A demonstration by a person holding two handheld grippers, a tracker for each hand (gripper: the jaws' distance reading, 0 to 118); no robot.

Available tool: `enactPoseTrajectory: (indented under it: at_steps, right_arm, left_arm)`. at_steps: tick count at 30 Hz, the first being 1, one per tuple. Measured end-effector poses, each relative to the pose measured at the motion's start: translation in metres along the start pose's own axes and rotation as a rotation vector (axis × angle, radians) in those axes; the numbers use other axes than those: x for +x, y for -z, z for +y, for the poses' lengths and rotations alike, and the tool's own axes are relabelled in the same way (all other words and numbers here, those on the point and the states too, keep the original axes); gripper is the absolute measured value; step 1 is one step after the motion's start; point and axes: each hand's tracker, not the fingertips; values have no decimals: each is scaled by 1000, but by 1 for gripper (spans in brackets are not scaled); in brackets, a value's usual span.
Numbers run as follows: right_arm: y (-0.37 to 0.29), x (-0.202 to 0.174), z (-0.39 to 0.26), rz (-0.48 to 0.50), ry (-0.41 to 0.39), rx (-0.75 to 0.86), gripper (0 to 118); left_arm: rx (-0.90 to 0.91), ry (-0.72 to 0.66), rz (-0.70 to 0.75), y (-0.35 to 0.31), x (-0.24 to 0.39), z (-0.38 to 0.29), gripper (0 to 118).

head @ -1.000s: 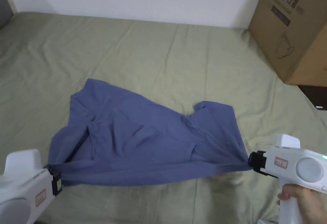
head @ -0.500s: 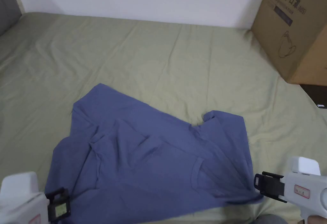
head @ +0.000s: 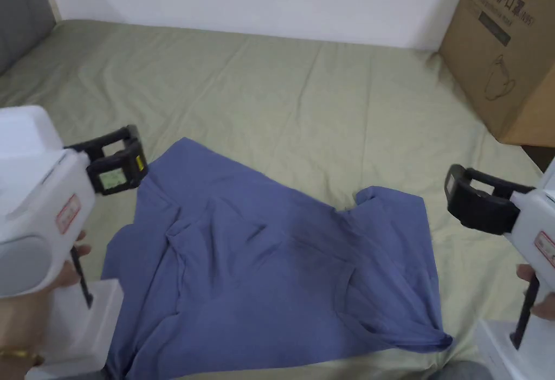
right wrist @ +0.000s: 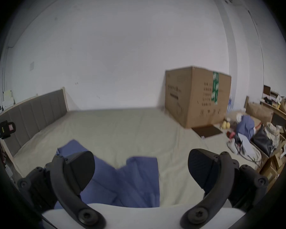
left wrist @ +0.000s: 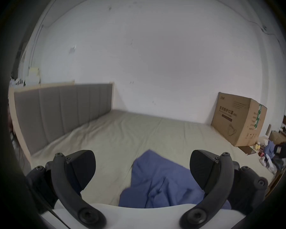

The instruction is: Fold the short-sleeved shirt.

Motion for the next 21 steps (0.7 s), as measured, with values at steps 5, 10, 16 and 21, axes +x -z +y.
enactPoseTrajectory:
  at_steps: [5, 10, 16, 21]
  right_arm:
    - [-6, -33, 2, 46, 18, 75, 113]
    - [-6, -52, -3, 70, 32, 70, 64]
    - [-5, -64, -14, 55, 14, 50, 0]
    - [-6, -69, -18, 54, -16, 18, 0]
  left_arm:
    - [56, 184, -28, 0, 34, -9, 113]
    - [12, 186, -78, 1, 43, -22, 46]
    - [-22, 163, -67, 6, 41, -31, 0]
    - [-58, 125, -74, 12, 36, -34, 0]
